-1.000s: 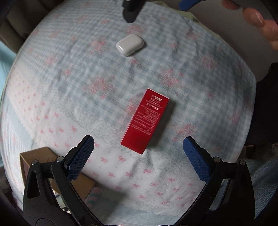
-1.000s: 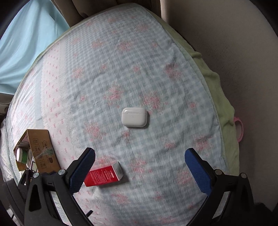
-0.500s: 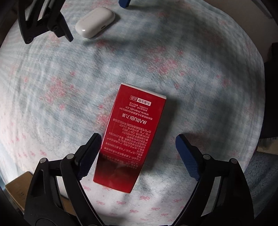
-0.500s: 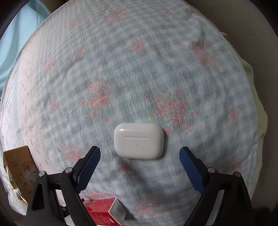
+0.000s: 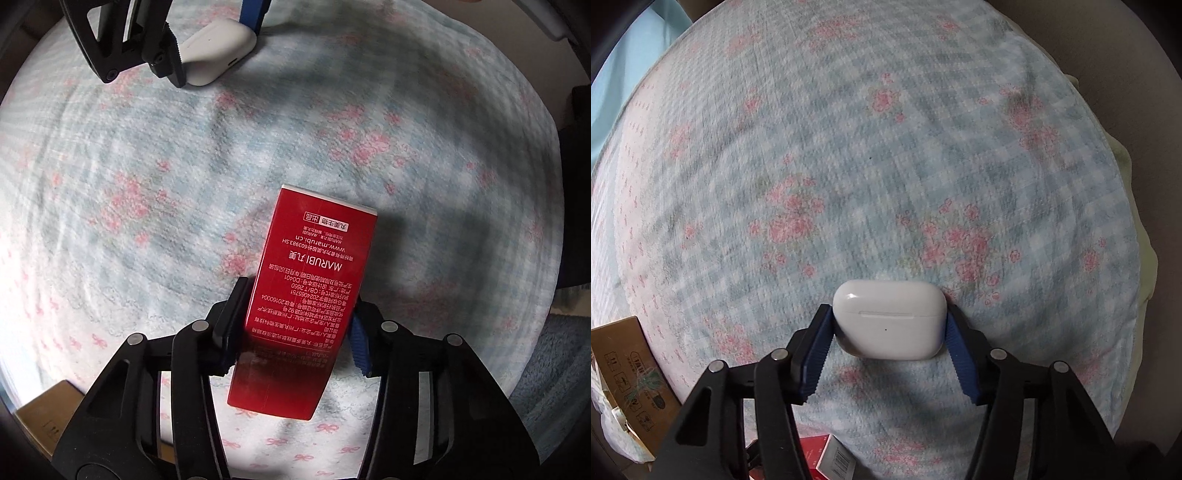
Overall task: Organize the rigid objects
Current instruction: 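Grasp red MARUBI box with left tool while right tool grasps white earbuds case, then carry red box with left tool while right tool carries earbuds case into the box, then open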
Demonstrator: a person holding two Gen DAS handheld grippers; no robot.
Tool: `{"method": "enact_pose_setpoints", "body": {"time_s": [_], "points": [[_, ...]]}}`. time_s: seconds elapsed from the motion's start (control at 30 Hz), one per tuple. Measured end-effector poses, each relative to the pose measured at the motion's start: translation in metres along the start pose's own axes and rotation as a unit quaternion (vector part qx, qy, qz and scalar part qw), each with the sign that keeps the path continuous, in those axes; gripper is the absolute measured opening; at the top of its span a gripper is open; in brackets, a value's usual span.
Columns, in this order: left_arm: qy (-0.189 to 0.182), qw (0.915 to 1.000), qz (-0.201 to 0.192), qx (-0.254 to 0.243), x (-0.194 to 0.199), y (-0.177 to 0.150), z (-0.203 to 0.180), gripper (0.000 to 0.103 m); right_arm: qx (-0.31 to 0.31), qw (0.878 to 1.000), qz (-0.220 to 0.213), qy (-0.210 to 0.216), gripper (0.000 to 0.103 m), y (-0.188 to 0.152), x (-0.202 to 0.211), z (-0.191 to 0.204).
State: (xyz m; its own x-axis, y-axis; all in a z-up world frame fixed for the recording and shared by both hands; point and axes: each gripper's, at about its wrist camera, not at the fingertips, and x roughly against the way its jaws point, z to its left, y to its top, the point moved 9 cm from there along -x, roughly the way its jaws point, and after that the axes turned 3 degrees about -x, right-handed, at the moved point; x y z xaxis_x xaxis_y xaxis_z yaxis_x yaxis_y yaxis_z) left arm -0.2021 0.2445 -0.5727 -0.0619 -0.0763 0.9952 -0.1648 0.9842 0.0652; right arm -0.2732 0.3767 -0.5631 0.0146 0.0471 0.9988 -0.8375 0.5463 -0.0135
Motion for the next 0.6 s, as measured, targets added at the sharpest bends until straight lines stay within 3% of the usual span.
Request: {"method": "enact_pose_setpoints", "body": {"time_s": [0.33,0.6], "points": [[-0.024,0.9970,-0.009,0.073,0.021,-0.007,0.015,0.042,0.005,1.000,-0.008,0.007,0.055,-0.004,0.009,-0.003],[-0.051,0.9849,-0.039,0.160,0.055,-0.018,0.036,0.042,0.004,1.000,-0.021,0.016,0.055,-0.015,0.028,-0.007]]}}
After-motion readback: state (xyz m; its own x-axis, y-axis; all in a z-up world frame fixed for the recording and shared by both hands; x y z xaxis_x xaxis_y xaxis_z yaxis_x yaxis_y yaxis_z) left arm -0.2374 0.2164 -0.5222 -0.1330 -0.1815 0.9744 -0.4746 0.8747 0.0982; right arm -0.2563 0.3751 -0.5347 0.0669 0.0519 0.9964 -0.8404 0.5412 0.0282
